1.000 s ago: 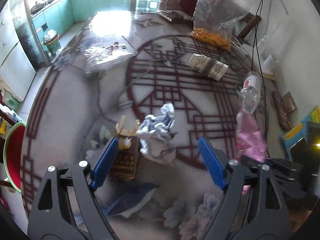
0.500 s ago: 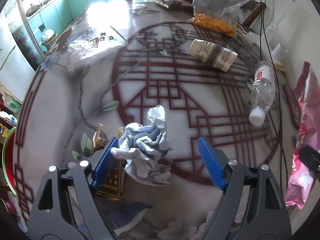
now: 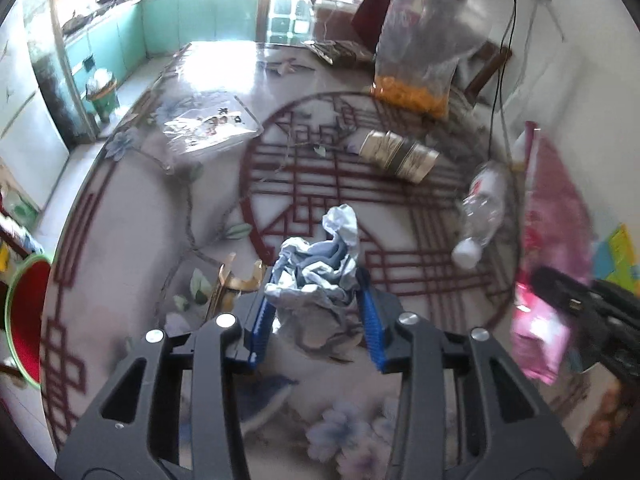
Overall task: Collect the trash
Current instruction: 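Grasp the crumpled blue-white paper with the left tool, then carry the crumpled paper and pink bag toward the red bucket with both tools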
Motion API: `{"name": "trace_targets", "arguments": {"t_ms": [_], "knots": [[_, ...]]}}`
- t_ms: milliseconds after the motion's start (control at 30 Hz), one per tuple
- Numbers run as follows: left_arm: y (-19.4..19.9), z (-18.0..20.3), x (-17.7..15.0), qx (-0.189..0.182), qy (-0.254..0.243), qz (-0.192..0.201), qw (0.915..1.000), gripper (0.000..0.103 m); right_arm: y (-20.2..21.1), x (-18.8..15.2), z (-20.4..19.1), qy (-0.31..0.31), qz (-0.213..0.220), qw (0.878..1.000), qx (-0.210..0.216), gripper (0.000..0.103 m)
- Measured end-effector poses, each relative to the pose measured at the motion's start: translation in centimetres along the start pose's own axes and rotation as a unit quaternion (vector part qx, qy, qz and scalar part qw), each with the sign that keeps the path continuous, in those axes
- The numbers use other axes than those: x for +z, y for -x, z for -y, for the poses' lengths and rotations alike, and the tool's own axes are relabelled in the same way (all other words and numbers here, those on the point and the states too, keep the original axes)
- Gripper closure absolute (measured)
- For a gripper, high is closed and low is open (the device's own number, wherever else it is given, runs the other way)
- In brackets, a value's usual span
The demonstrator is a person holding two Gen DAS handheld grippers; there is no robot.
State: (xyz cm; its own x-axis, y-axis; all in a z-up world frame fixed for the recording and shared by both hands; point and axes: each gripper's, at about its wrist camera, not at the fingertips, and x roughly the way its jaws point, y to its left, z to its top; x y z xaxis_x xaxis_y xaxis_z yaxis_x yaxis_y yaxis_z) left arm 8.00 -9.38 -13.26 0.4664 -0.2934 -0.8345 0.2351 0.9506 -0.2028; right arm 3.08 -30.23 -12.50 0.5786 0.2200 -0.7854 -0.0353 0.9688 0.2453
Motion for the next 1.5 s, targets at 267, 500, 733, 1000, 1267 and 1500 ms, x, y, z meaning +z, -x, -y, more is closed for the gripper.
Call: {"name": "trace_targets", "arguments": {"t_ms": [267,500,733,1000,1267,1500], "knots": [[5.9,-1.8,0.4,0.018,0.021,0.066,0.9974,0.065,1.4,2.0,-3.6,0.047,0.037,0.998,0.014,0.085],[7.2,-4.6,-0.1,0.044,0.049,0.077,0.9949,0.065,1.7,2.9,-5.8,0.074,0.052,0.996,0.022,0.085],[8.3,-5.7,-0.5,0.052,0.059,0.084,0.9934,0.065,1.6,3.1,-6.7,0.083,0.056,0.995,0.028,0.085],[9.9,-6.0,-0.6,0.055,0.058,0.099,0.9919,0.065,1.7,3.5,-7.6,0.089,0.066,0.993,0.039,0.084],[11.4,-7.7,-1.2,0.073,0.079,0.11,0.988,0.065,1.3,4.0,-9.6,0.11,0.067,0.99,0.055,0.084],[12.8,-10.1,-2.6,0.095,0.105,0.113,0.9834,0.065,0.4,4.4,-12.2,0.136,0.064,0.986,0.075,0.084]]}}
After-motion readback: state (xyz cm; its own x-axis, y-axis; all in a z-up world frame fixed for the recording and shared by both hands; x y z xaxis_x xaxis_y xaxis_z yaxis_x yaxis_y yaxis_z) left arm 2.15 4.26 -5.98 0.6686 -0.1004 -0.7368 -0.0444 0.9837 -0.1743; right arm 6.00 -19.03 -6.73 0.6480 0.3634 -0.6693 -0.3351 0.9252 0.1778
